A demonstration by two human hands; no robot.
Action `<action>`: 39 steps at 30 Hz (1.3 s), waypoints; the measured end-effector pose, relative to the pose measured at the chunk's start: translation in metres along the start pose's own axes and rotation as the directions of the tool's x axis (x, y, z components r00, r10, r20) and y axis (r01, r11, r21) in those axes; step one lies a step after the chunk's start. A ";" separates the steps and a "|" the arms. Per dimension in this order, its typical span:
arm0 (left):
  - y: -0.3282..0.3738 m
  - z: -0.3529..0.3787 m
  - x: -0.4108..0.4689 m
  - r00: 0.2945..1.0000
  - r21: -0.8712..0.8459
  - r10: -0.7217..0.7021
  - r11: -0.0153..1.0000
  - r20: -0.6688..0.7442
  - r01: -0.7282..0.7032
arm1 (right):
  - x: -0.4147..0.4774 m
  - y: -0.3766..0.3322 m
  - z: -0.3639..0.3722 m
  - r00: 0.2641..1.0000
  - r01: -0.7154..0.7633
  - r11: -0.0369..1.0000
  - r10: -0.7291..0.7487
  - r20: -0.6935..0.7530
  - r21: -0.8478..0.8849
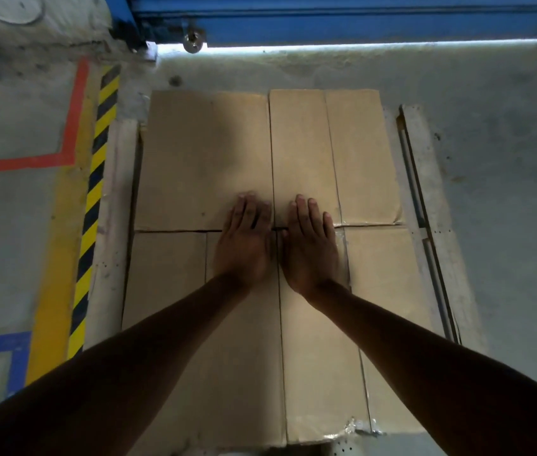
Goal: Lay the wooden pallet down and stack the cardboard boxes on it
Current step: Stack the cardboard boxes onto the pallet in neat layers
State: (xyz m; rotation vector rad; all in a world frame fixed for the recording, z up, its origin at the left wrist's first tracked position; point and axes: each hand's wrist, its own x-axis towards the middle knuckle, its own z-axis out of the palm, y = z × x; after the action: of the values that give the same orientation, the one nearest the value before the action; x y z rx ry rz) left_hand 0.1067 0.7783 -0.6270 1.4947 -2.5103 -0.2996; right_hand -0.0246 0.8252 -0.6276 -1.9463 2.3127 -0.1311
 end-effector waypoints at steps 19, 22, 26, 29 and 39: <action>0.011 -0.016 -0.006 0.989 0.115 -0.045 0.993 0.141 0.029 | -0.020 0.001 -0.014 0.999 0.043 0.996 -0.045 0.014 0.081; 0.022 -0.020 -0.032 0.988 0.111 -0.058 0.993 0.142 0.043 | -0.050 0.000 -0.013 0.997 0.069 0.997 -0.071 0.041 0.045; 0.036 -0.015 -0.094 0.979 0.043 -0.041 0.999 0.201 0.033 | -0.101 -0.001 -0.010 0.994 0.058 0.994 -0.066 0.087 0.090; 0.042 -0.014 -0.140 0.981 0.057 -0.025 0.998 0.192 0.014 | -0.146 -0.003 -0.011 0.990 0.082 0.993 -0.090 0.106 0.082; 0.056 -0.014 -0.245 0.983 0.083 0.027 0.996 0.184 -0.043 | -0.244 -0.021 -0.007 0.992 0.051 0.999 -0.049 0.115 -0.008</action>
State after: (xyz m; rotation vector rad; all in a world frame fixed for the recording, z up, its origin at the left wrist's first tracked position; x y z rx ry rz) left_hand 0.1778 1.0198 -0.6158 1.5158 -2.7223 -0.3408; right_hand 0.0357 1.0617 -0.6094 -1.9632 2.1985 -0.0105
